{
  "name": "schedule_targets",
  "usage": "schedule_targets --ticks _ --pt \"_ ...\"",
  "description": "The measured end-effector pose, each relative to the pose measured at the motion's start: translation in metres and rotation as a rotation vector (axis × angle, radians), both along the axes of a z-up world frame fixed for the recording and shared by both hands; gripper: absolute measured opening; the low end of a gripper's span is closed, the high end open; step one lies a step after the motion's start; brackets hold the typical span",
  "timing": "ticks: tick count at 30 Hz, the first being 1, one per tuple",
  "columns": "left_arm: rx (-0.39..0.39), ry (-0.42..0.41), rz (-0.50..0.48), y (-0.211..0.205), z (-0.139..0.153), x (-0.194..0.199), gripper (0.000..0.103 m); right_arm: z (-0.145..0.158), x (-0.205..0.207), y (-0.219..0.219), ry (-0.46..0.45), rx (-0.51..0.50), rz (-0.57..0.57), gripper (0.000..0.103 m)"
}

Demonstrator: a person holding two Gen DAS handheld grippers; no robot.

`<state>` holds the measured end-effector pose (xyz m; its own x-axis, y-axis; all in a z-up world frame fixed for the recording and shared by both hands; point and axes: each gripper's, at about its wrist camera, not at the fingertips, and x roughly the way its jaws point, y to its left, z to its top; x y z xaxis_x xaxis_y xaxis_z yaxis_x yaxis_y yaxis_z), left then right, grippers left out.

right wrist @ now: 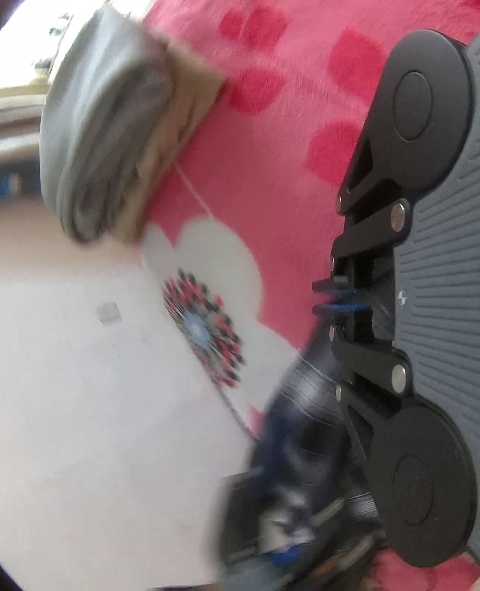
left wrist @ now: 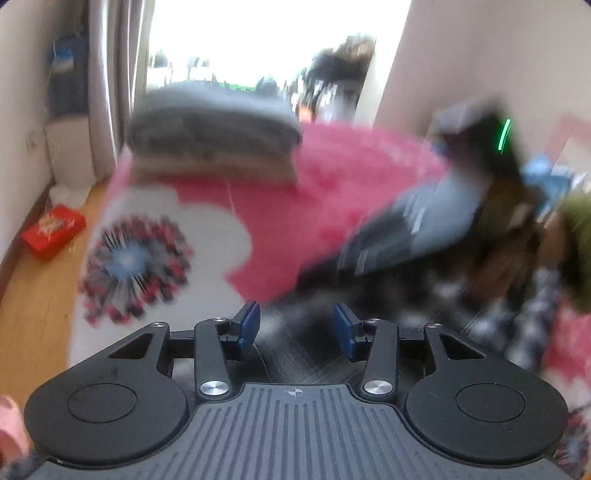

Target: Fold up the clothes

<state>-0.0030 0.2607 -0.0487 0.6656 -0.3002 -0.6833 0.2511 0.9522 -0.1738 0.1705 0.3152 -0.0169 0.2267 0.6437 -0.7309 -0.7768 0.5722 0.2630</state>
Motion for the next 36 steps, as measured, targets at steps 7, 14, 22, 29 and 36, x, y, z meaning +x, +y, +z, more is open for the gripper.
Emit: schedule_targets --ticks 7,14,22,29,36 --pt "-0.012 0.031 0.074 0.006 -0.012 0.010 0.041 0.068 -0.003 -0.104 -0.201 -0.089 -0.108 0.011" --pt "0.035 0.022 0.080 -0.001 -0.015 0.008 0.041 0.035 -0.062 -0.146 -0.316 -0.353 0.017 0.014" --pt "0.058 0.029 0.083 -0.003 -0.014 0.009 0.042 -0.011 -0.062 -0.133 -0.428 -0.455 0.095 0.017" --pt "0.055 0.029 0.081 -0.002 -0.015 0.009 0.042 -0.011 -0.002 -0.157 -0.252 -0.321 -0.146 0.011" --pt "0.091 -0.003 0.123 0.000 0.004 0.006 0.043 -0.020 0.023 -0.174 -0.118 -0.226 -0.280 0.008"
